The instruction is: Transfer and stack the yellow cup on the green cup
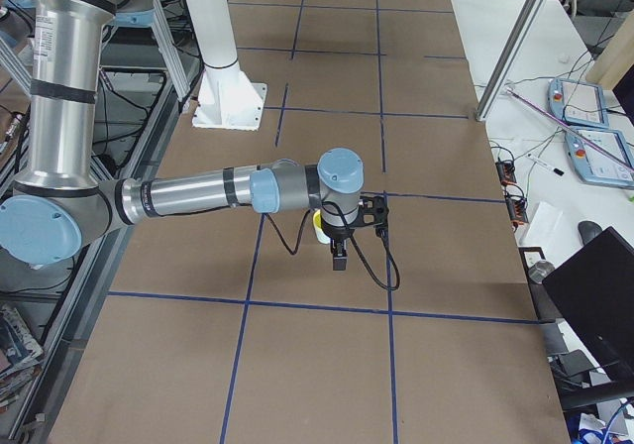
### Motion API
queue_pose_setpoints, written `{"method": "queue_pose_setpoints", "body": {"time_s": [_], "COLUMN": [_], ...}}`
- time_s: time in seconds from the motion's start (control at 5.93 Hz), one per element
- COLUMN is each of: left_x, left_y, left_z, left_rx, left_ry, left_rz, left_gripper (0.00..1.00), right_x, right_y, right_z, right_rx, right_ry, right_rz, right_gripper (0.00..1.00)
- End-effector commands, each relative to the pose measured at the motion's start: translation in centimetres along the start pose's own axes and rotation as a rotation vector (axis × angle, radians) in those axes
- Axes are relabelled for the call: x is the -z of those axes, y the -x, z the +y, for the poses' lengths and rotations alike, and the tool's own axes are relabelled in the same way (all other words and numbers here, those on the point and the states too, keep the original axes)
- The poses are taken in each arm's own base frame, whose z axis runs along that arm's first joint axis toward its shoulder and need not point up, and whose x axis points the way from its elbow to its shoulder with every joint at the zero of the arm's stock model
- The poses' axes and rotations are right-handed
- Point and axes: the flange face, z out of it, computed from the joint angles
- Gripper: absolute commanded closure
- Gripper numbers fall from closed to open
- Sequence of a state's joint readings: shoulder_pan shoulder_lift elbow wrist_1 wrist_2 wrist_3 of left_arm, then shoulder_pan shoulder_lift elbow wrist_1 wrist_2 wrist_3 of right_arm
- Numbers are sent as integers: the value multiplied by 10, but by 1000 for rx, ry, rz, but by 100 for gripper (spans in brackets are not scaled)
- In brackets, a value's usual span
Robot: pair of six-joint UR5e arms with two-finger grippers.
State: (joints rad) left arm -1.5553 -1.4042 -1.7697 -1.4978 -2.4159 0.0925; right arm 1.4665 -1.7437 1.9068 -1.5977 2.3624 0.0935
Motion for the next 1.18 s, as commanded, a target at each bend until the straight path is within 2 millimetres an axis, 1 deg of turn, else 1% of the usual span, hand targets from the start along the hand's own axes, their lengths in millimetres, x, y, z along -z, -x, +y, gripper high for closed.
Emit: {"method": "queue_pose_setpoints", "body": {"time_s": [0.0, 0.17, 0.34, 0.51, 0.68, 0.84, 1.01], "left_x": [13, 10, 12, 12, 20, 20, 18], "left_y": [-13, -6, -8, -7, -16, -15, -17], "left_z": [9, 10, 6, 7, 8, 9, 5], "left_rx": [31, 42, 34, 32, 35, 38, 57], "left_ry": [21, 29, 25, 24, 15, 18, 50], "left_rz": [-2, -23, -43, -42, -44, -46, -53], "left_gripper": [0, 0, 0, 0, 0, 0, 0], "right_x": [0, -2, -3, 0, 0, 0, 0], "right_y": [0, -2, -1, 4, 3, 4, 3], "right_z": [3, 3, 11, 16, 18, 18, 17], "right_rx": [0, -5, -8, -4, -6, -5, -3], "right_ry": [0, 5, 10, 9, 11, 10, 8], "right_rz": [-1, -1, -21, -51, -51, -51, -48], "right_gripper": [0, 0, 0, 0, 0, 0, 0]}}
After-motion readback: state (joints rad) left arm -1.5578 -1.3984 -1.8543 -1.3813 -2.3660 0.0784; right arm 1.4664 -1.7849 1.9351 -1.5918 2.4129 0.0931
